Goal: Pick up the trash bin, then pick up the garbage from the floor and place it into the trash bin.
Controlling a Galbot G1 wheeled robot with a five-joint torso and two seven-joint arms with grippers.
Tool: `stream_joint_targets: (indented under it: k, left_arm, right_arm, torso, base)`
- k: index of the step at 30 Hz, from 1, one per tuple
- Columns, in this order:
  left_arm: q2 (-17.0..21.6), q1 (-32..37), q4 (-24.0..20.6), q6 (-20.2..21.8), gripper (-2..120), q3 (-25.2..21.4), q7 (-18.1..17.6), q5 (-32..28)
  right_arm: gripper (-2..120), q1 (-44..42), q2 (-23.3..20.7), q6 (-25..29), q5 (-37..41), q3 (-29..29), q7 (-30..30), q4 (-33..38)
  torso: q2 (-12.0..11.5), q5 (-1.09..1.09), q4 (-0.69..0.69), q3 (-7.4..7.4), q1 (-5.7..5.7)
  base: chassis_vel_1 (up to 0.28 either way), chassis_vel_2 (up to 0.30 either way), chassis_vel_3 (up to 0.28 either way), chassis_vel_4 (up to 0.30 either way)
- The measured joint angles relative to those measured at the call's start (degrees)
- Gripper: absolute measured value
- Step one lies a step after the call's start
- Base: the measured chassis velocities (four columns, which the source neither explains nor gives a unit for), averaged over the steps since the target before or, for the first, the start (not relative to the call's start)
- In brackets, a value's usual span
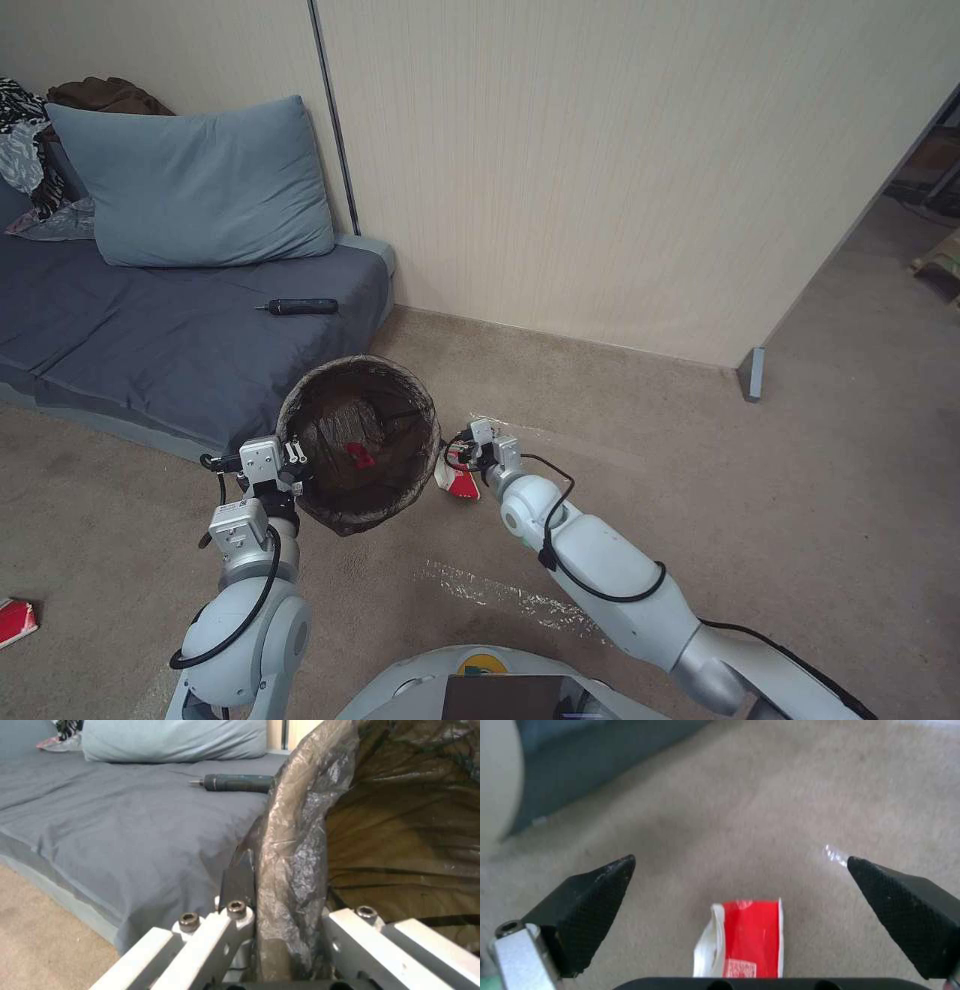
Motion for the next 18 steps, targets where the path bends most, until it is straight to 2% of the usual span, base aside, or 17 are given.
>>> stream_joint_targets:
  k: [1,3,13,18]
  left_arm:
    - [-0.1,0.0,0.0,0.0,3,0.0,0.0,0.0]
    - [-0.2,-0.3,0.1,0.1,3,0.0,0.1,0.1]
    - [-0.5,-0.2,0.1,0.1,3,0.8,0.1,0.8]
    - [-0.8,0.1,0.1,0.1,3,1.2,0.2,1.6]
  right_arm:
    - [100,0.7,0.3,-0.3,0.0,-0.7,0.0,-1.0]
    - [100,4.2,2.9,-0.8,-0.3,-4.0,-0.6,-7.3]
    - [100,5.2,4.7,0.2,-2.3,-5.7,-2.0,-14.0]
    - [100,5.9,6.8,1.9,-4.6,-5.8,-3.2,-19.6]
  torso:
    - [0.0,0.01,0.00,0.00,0.00]
    - [0.0,0.00,0.01,0.00,0.00]
    - [0.0,0.00,0.00,0.00,0.00]
    - [0.0,0.01,0.01,0.00,0.00]
  base:
    - [0.000,0.000,0.000,0.000]
    - [0.000,0.000,0.000,0.000]
    - [0.000,0.000,0.000,0.000]
    - [0.000,0.000,0.000,0.000]
